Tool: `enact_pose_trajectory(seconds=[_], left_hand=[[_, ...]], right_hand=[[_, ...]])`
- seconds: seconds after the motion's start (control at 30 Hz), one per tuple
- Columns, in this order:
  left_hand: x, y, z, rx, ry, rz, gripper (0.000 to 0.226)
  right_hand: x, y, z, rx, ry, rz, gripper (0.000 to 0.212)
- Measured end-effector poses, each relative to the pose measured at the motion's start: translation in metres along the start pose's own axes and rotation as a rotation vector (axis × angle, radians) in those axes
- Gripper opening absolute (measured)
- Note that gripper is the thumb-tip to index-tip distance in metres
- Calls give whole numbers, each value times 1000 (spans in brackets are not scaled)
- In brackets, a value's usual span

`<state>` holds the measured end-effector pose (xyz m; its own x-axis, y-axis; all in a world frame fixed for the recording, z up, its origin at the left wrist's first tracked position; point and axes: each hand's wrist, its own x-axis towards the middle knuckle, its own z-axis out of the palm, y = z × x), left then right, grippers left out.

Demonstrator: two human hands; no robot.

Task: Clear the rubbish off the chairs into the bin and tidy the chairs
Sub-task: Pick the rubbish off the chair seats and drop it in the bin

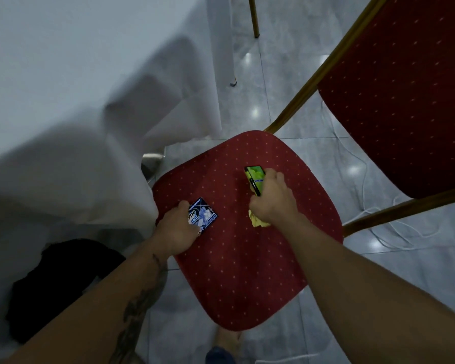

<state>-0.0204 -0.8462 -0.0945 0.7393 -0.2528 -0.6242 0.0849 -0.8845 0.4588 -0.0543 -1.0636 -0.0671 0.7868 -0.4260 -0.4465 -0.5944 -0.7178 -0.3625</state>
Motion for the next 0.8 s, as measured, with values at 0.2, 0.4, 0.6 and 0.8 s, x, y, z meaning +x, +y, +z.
enact_pose_trajectory(seconds=[0.2,0.4,0.6,0.8], left_hand=[[-11,-23,-9,-246,4,-143,19],[-44,-67,-15,-445,-26,-234,37],[-112,-124,-19,-702,114,-356,12],[-153,-217,-28,-987,245,-563,23]], right_hand=[[14,-22,18,-260,-12,-110,70],[-9,-42,44,-314,-5,-168,68],[-56,-73,69,-83,-66,-112,56],[-111,-143,147,106,-427,-165,21]])
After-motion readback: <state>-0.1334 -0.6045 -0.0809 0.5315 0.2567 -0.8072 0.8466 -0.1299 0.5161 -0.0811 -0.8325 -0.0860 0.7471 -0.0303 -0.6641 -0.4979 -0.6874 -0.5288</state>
